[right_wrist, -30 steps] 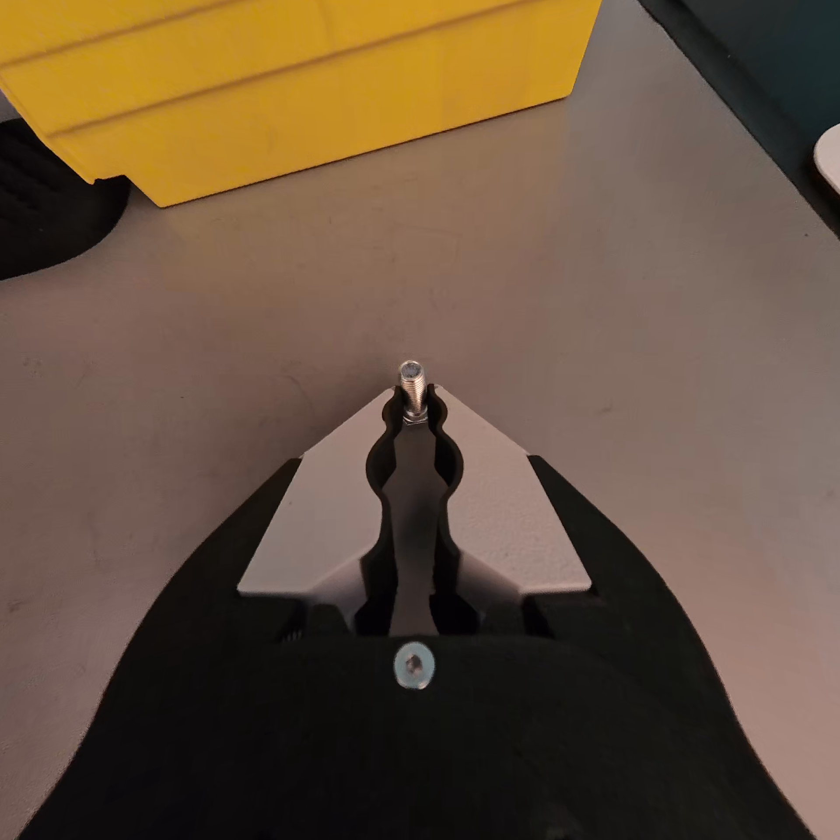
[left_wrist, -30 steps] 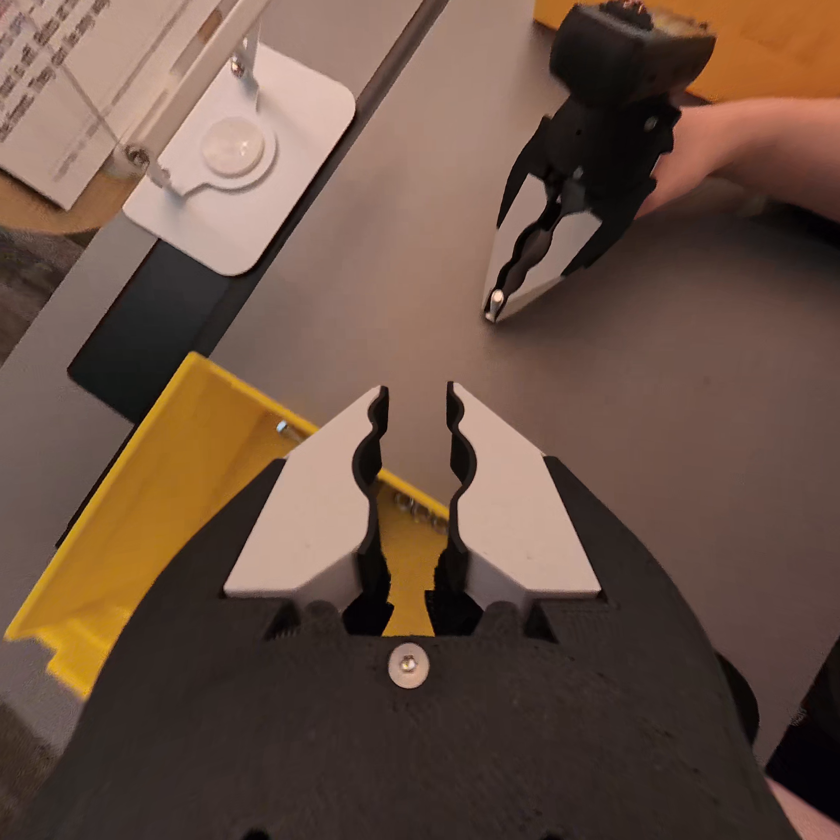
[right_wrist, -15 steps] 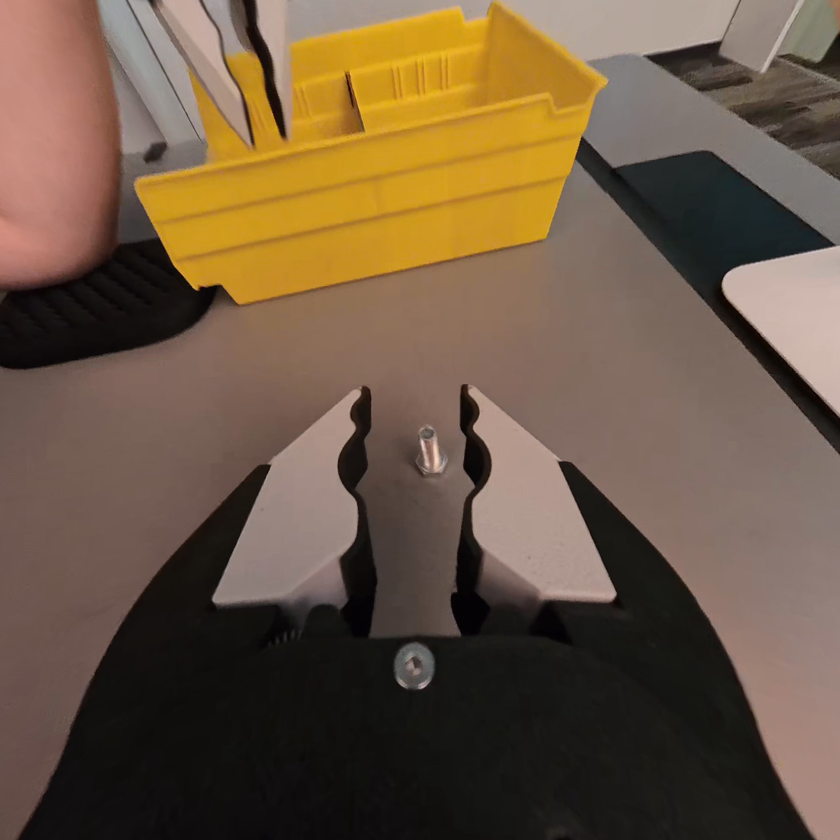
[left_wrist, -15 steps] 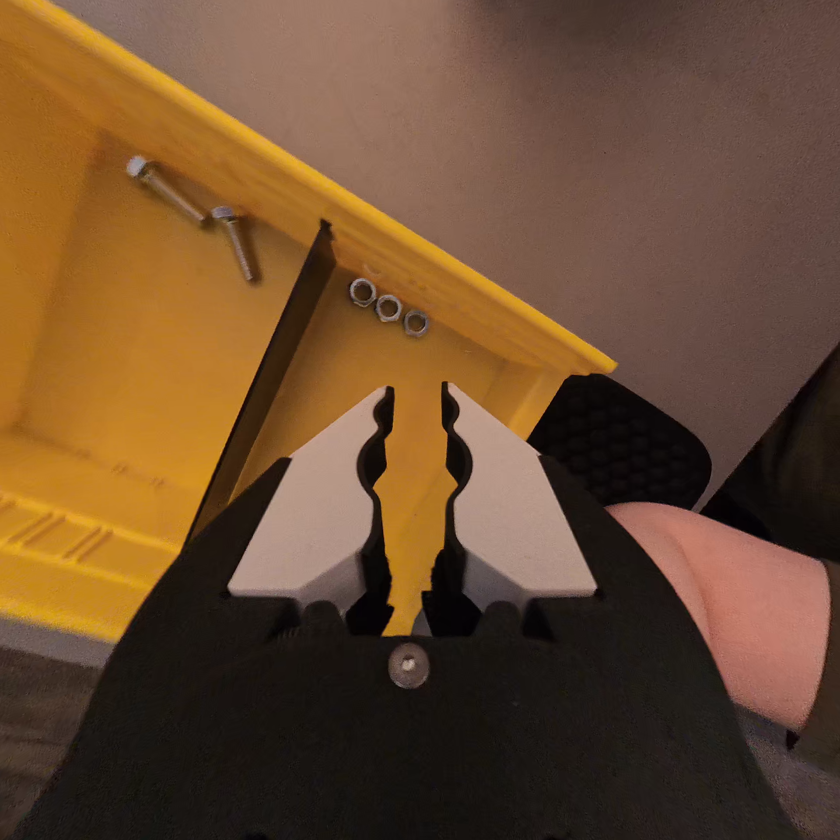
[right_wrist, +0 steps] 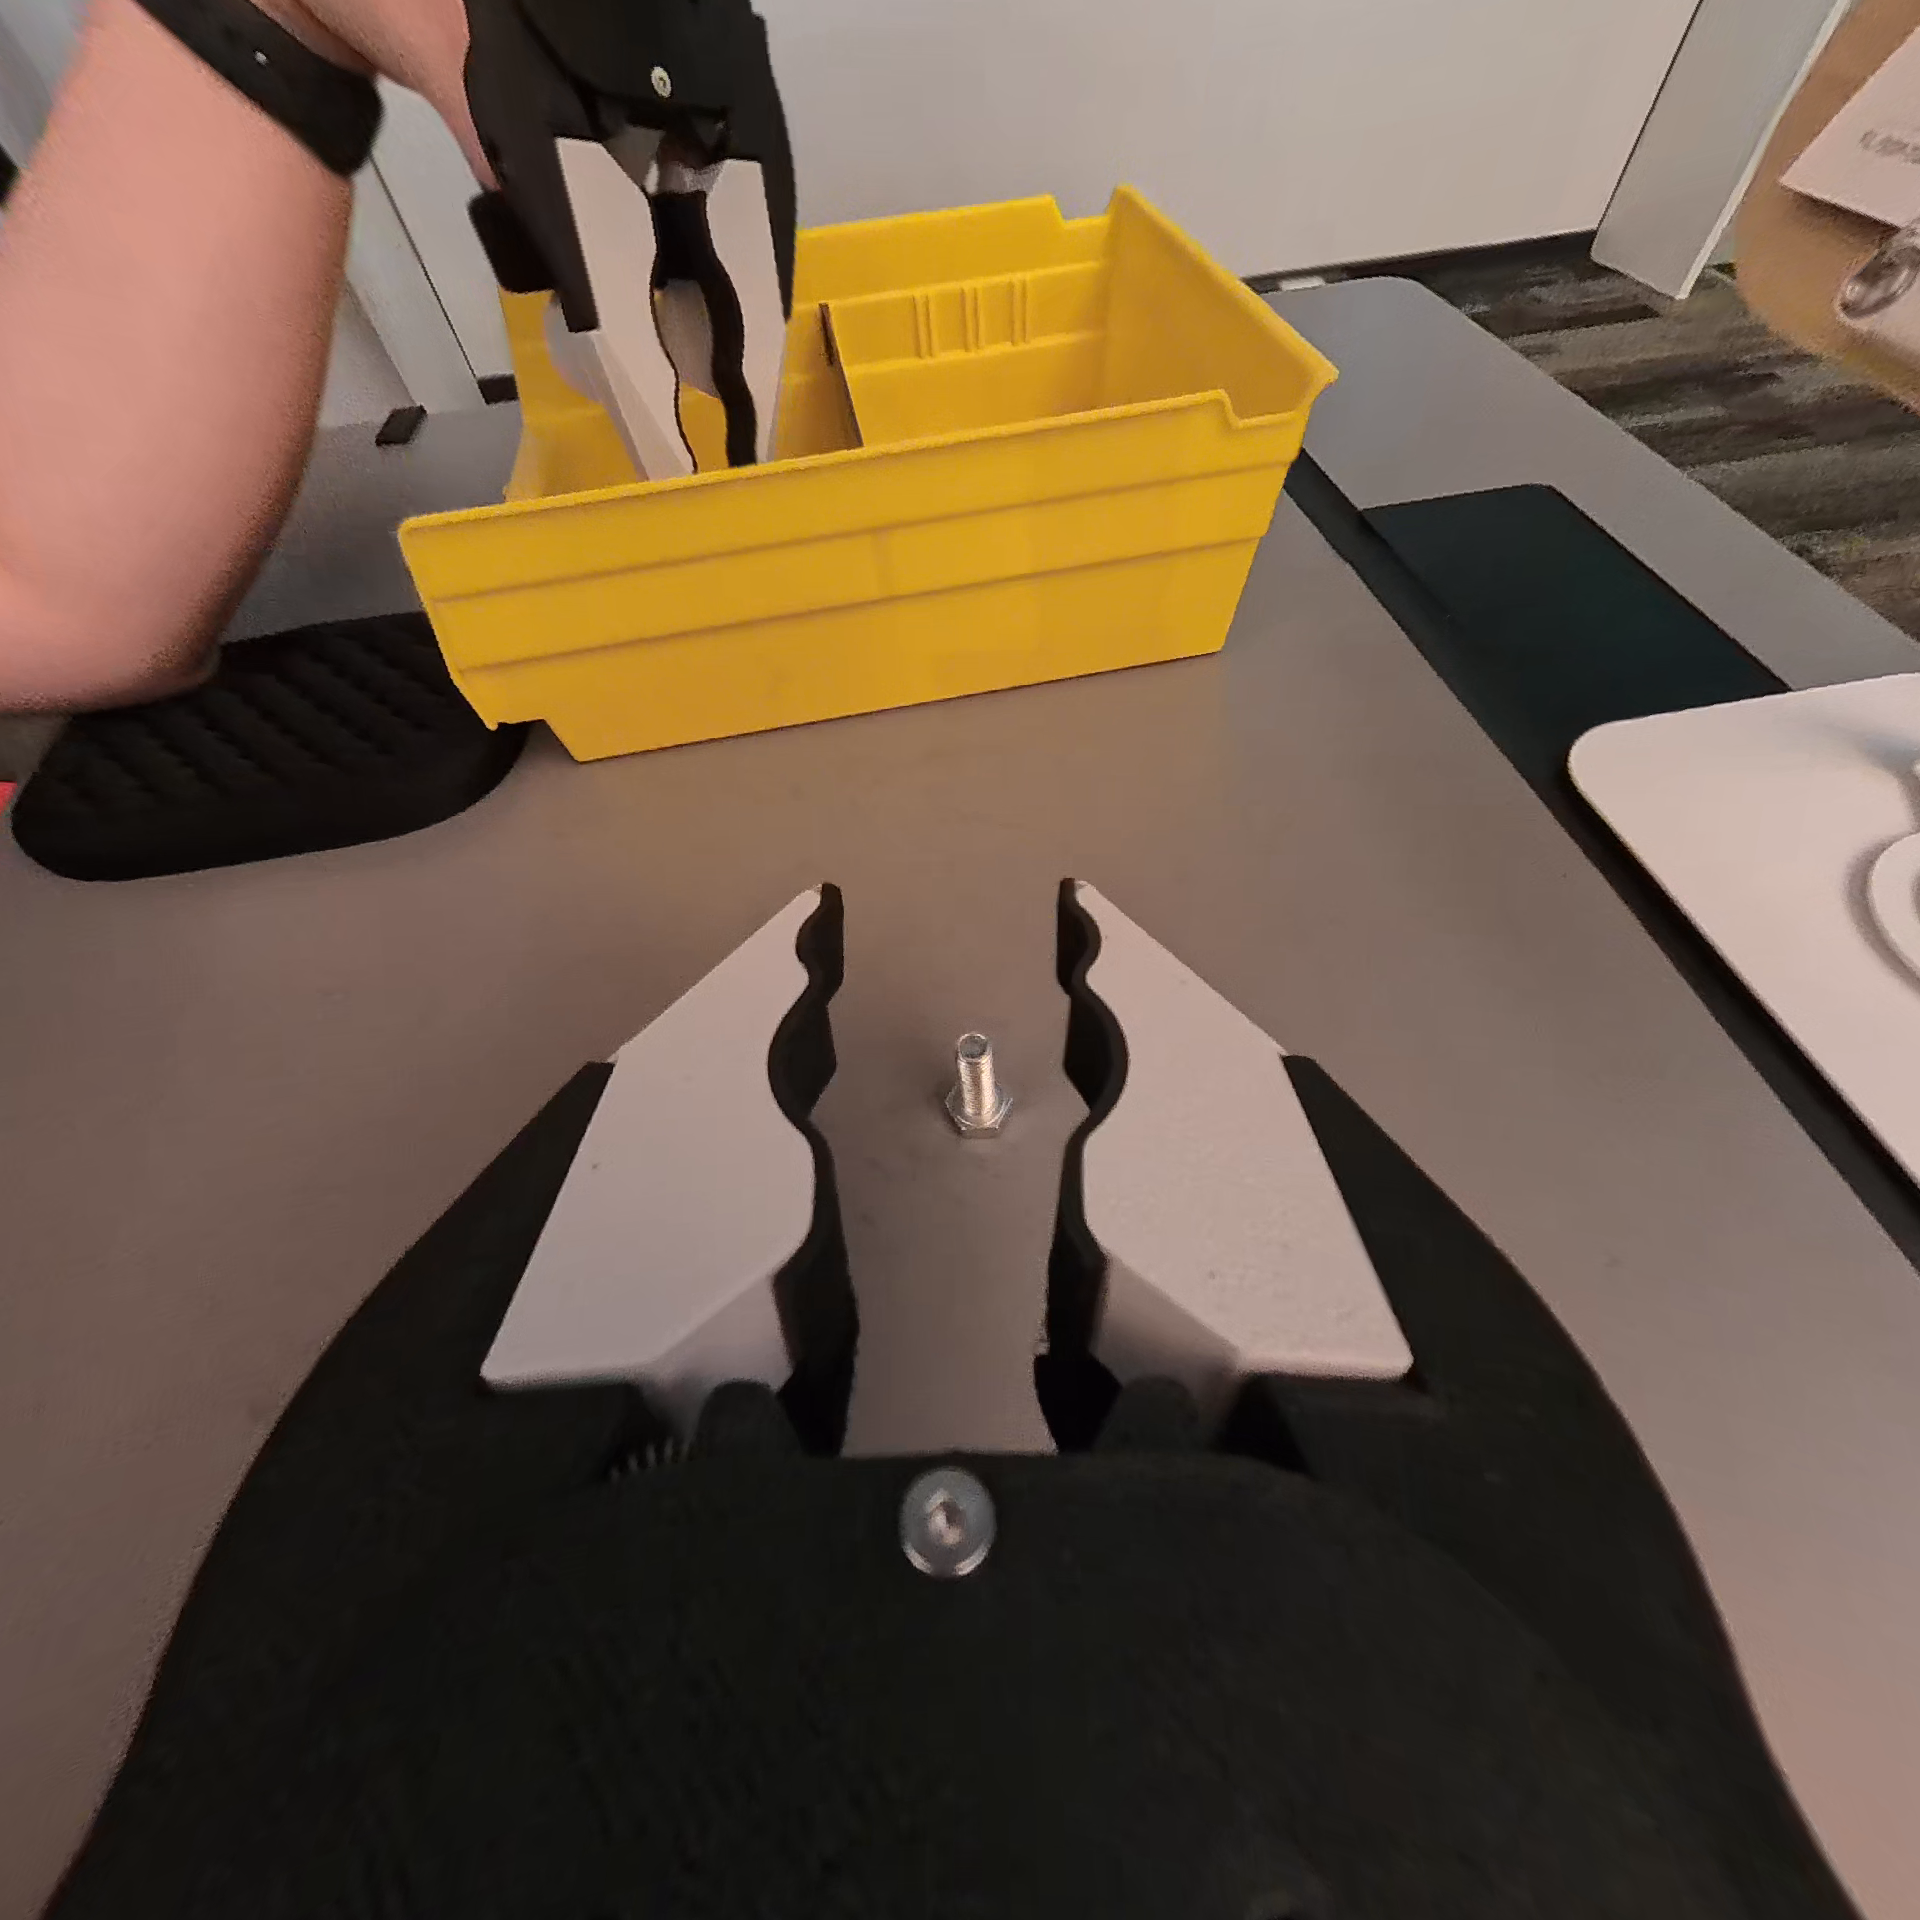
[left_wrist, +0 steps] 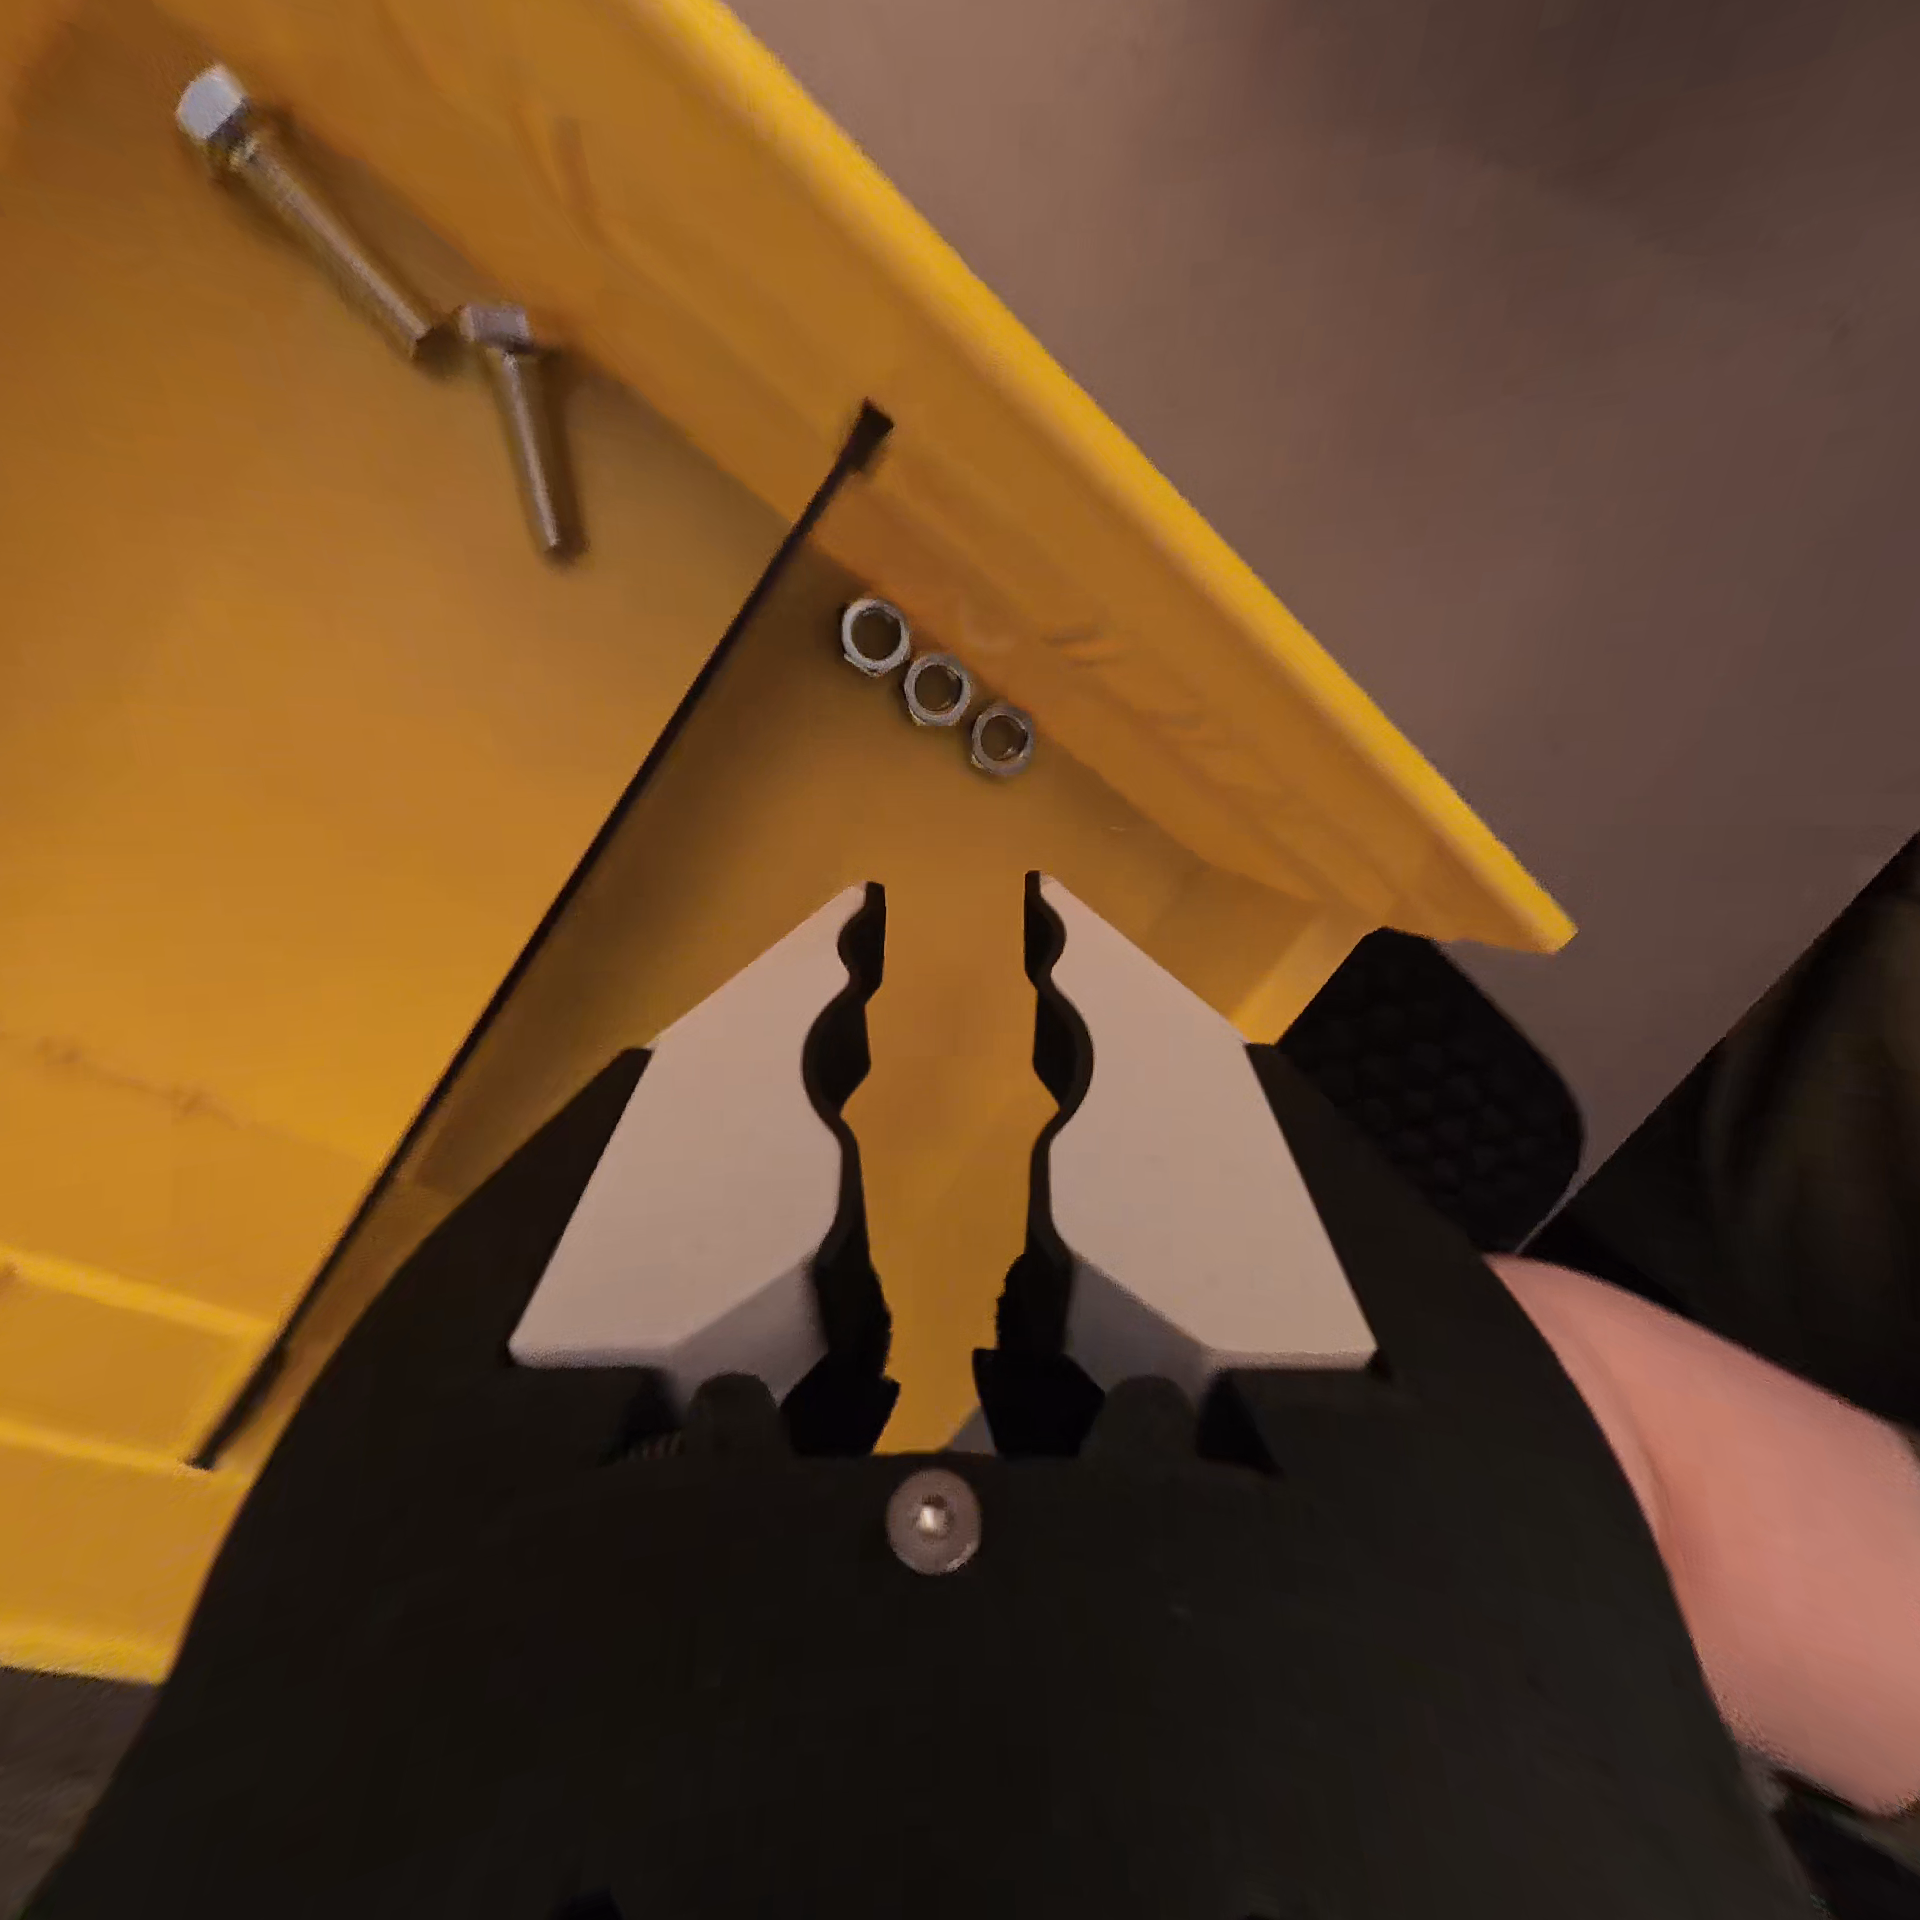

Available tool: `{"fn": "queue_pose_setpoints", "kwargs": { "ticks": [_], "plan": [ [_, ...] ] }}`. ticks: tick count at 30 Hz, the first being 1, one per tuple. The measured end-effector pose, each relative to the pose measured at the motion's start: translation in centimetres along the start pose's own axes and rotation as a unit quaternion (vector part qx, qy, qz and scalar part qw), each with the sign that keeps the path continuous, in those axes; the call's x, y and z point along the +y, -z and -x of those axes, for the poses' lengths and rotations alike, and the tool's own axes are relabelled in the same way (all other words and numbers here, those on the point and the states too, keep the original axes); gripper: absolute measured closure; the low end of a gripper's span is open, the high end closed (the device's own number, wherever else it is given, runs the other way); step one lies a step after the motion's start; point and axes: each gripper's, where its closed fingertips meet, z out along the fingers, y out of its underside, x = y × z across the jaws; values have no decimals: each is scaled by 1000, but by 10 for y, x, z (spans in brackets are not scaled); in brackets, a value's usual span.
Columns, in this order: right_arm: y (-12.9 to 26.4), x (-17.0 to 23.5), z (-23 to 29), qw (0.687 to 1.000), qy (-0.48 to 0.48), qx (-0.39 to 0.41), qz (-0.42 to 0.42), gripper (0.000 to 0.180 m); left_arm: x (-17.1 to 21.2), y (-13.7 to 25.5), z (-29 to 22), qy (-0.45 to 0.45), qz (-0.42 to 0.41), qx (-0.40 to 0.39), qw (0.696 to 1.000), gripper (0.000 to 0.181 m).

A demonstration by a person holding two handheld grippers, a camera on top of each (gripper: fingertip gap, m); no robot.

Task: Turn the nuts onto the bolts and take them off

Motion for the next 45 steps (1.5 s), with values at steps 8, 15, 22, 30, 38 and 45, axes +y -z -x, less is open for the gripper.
{"fn": "queue_pose_setpoints", "kwargs": {
  "ticks": [8,15,22,30,38,45],
  "plan": [
    [12,-19,2,1000,18,7,-22,138,-8,-13,-1,159,-56,-59,984,153],
    [26,-31,0,999,23,20,-39,138,2,-33,5,220,-57,-108,968,148],
    [32,-32,-3,999,25,28,-39,137,0,-47,2,239,-60,-87,965,148],
    [34,-31,-3,998,34,32,-29,138,-4,-51,8,221,-61,-117,966,157],
    [38,-33,-4,998,39,37,-32,138,6,-52,5,226,-37,-115,967,177],
    [39,-36,-3,998,48,42,-30,138,14,-45,6,266,-55,-82,959,178]
  ]
}}
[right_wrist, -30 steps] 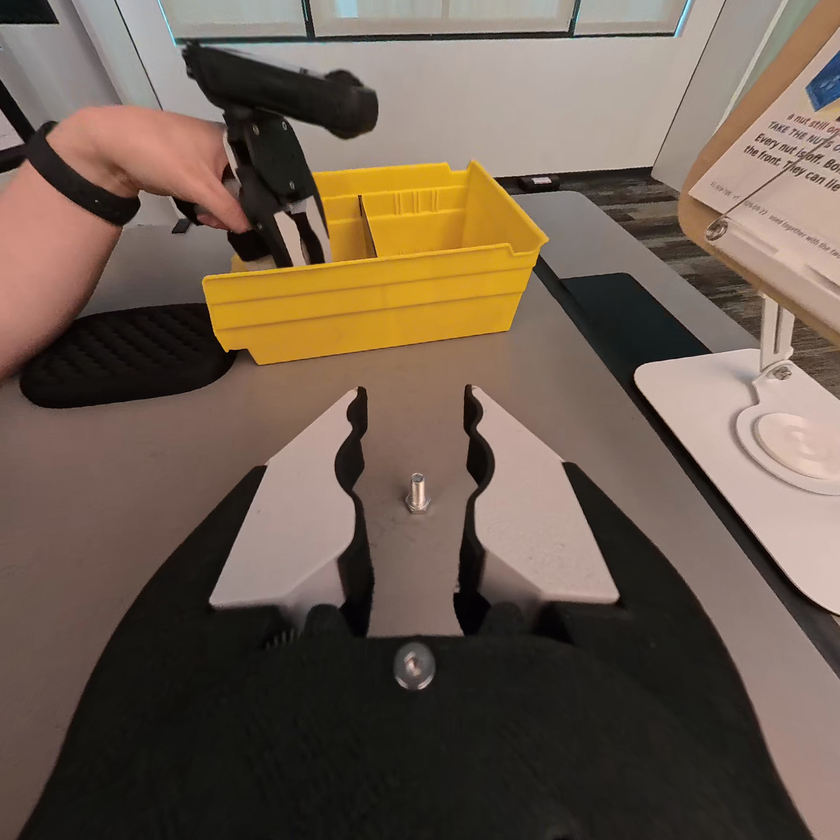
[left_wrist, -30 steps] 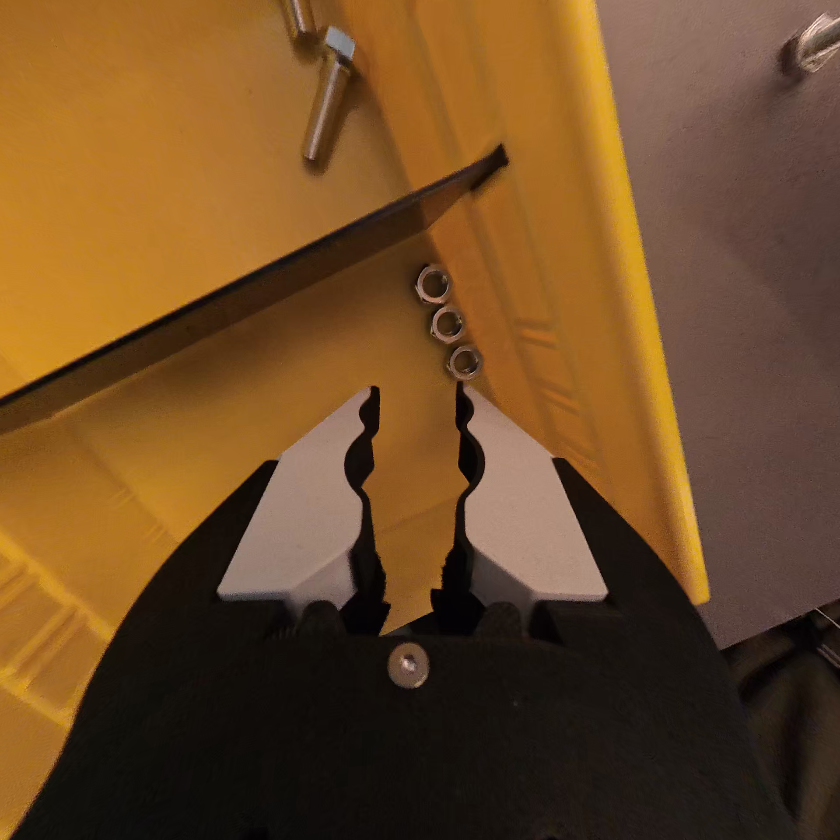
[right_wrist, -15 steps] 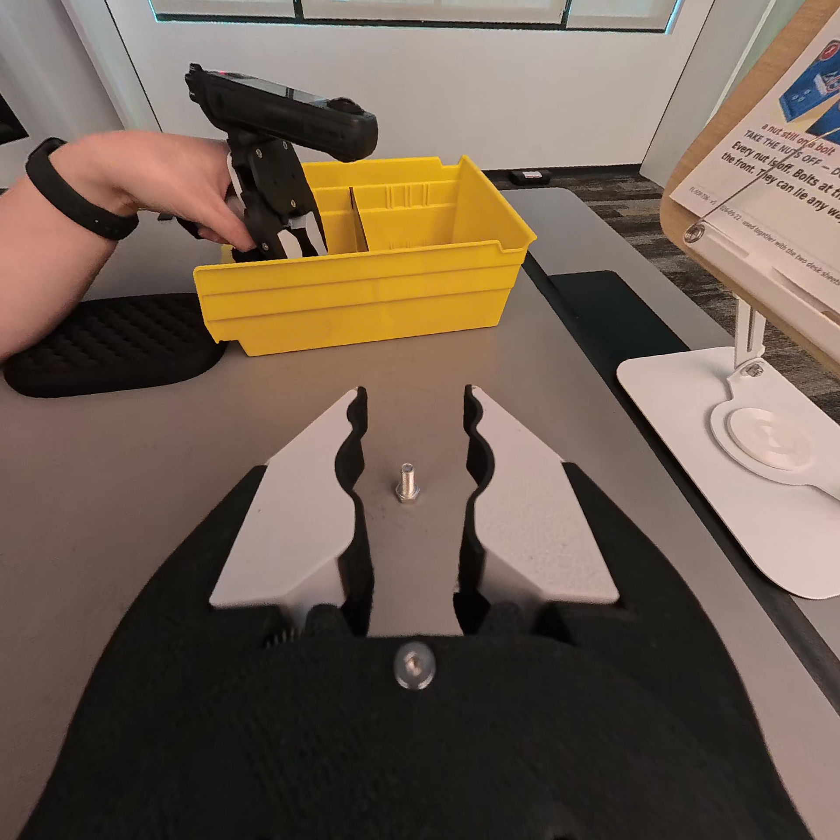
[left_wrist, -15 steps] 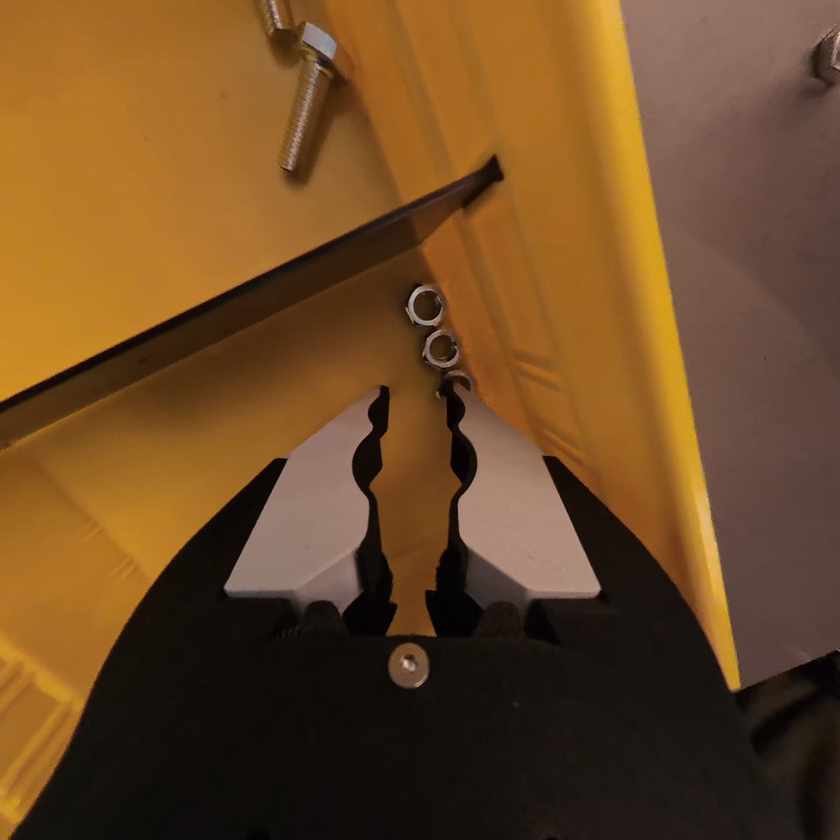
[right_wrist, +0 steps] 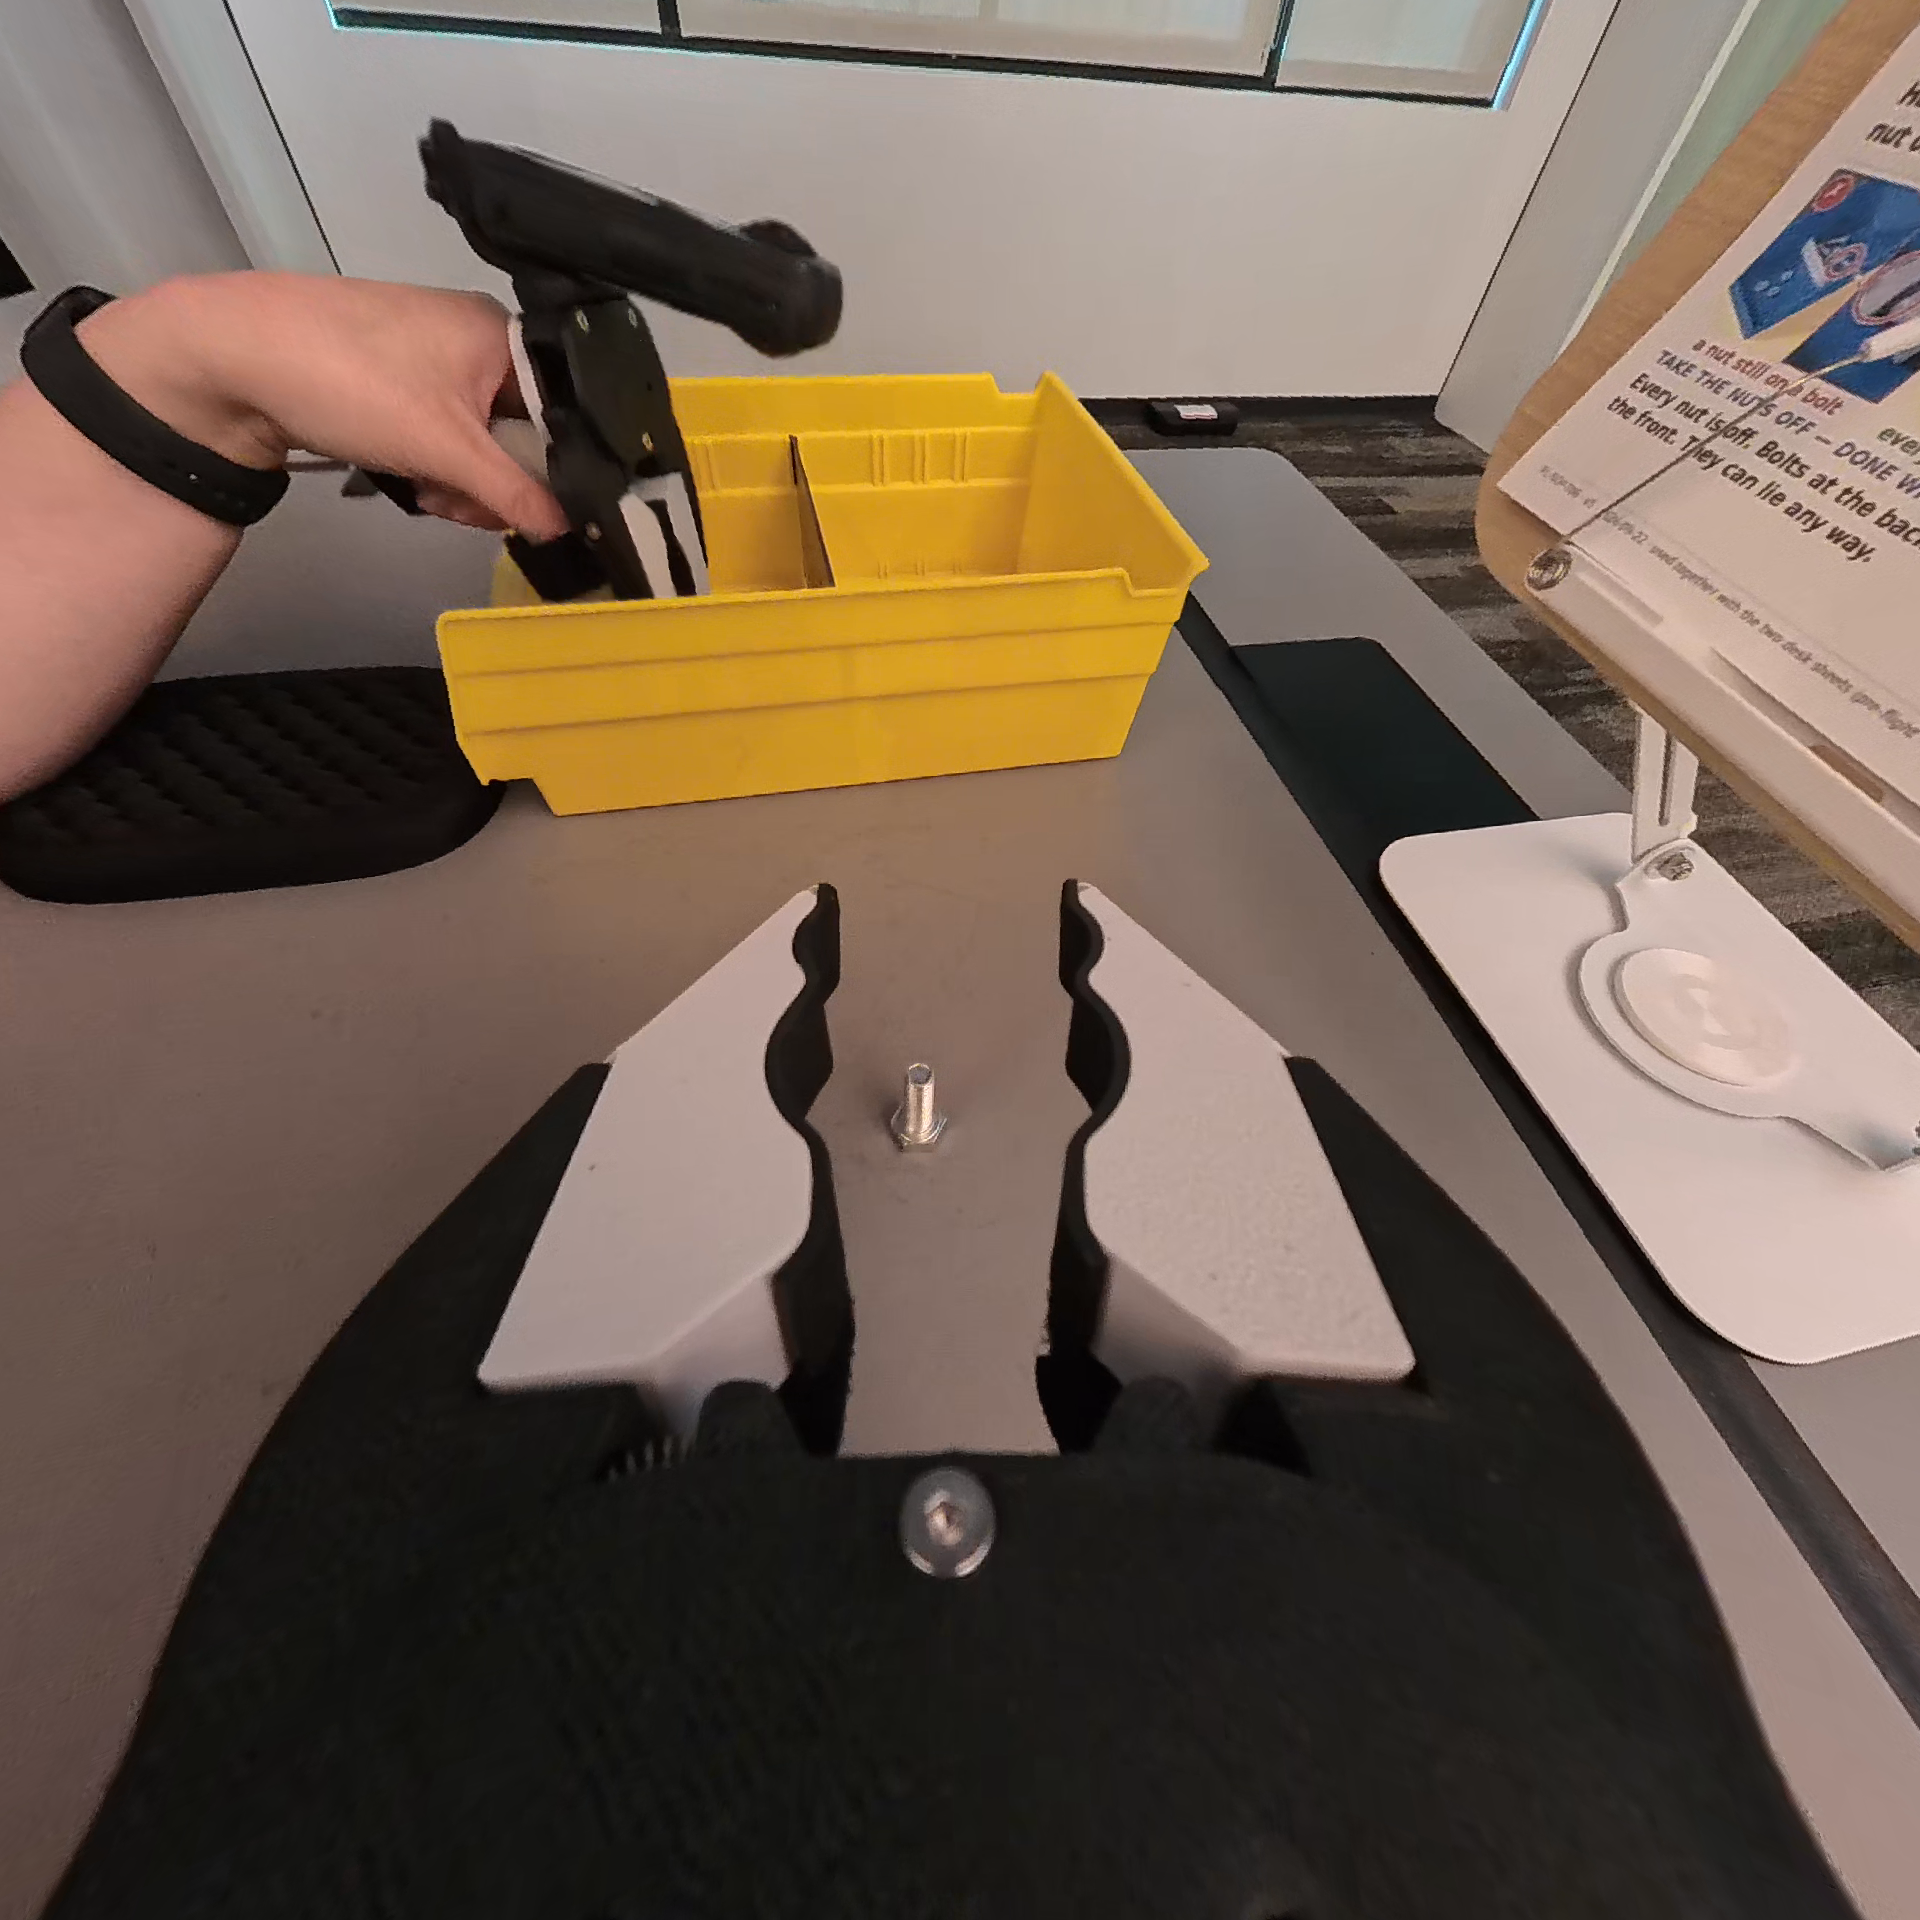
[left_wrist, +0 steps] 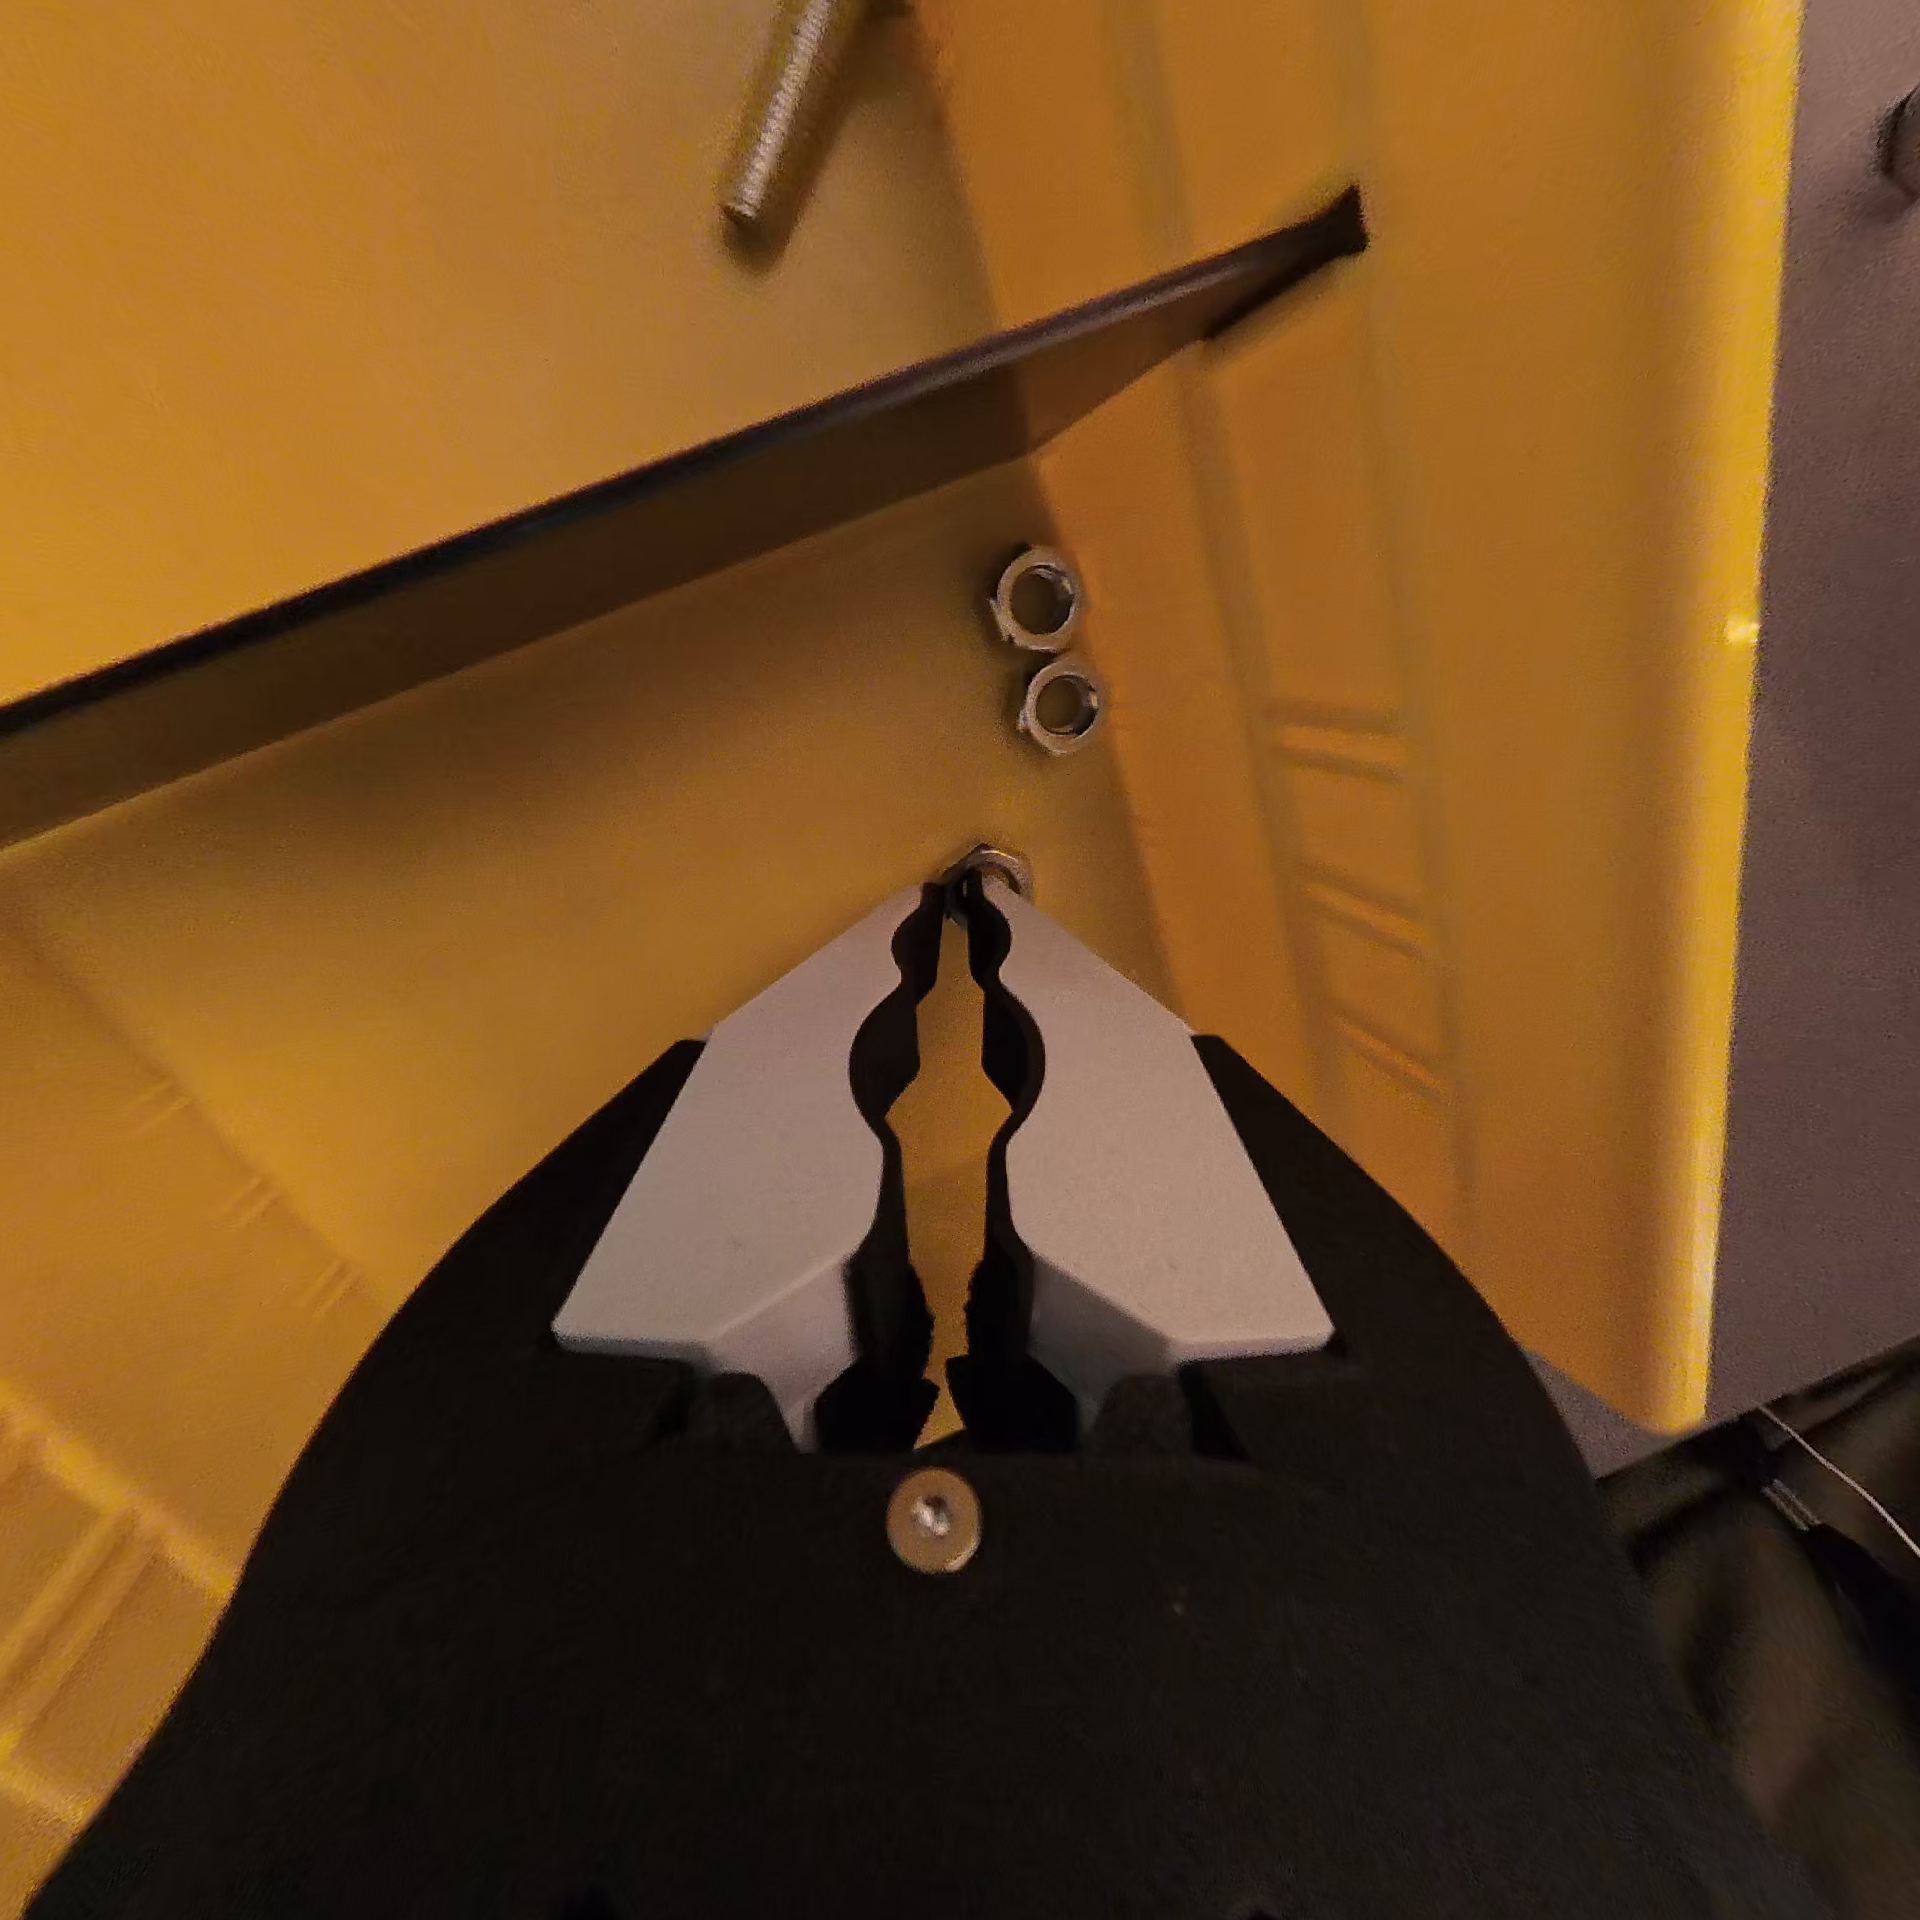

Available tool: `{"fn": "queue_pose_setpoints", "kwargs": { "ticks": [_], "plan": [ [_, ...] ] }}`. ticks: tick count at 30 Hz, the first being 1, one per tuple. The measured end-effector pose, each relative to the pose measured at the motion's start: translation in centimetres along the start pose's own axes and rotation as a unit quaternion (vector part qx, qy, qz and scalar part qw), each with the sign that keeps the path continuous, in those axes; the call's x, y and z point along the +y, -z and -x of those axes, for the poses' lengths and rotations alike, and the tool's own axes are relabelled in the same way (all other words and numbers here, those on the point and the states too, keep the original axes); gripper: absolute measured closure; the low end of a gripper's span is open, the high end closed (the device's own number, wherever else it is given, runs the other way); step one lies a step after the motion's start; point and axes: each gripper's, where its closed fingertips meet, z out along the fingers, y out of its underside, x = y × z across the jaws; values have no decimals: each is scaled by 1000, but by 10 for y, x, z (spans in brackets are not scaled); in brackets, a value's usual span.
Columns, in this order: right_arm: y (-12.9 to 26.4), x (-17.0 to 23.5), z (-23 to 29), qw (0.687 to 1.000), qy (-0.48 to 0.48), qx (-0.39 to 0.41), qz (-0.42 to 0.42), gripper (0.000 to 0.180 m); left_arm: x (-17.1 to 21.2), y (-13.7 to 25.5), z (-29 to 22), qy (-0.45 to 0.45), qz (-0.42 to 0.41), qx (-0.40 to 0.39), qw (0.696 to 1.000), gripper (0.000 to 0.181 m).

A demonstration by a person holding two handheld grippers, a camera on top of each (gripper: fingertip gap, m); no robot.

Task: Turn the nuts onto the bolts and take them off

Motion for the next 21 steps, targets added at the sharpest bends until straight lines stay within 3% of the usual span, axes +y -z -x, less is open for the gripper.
{"fn": "queue_pose_setpoints", "kwargs": {
  "ticks": [5,8,11,16,21],
  "plan": [
    [3,-15,4,1000,12,4,-18,138,-14,45,-1,19,-99,26,995,178],
    [5,-29,13,999,36,5,-29,138,-29,93,-40,-22,-194,108,975,178],
    [9,-38,18,998,64,12,-27,138,-31,122,-91,-97,-214,159,959,178],
    [8,-26,15,997,65,25,13,138,-30,84,-158,-235,-123,117,957,178],
    [-6,25,-3,990,36,54,124,139,-38,17,-186,-277,-71,72,956,178]
  ]
}}
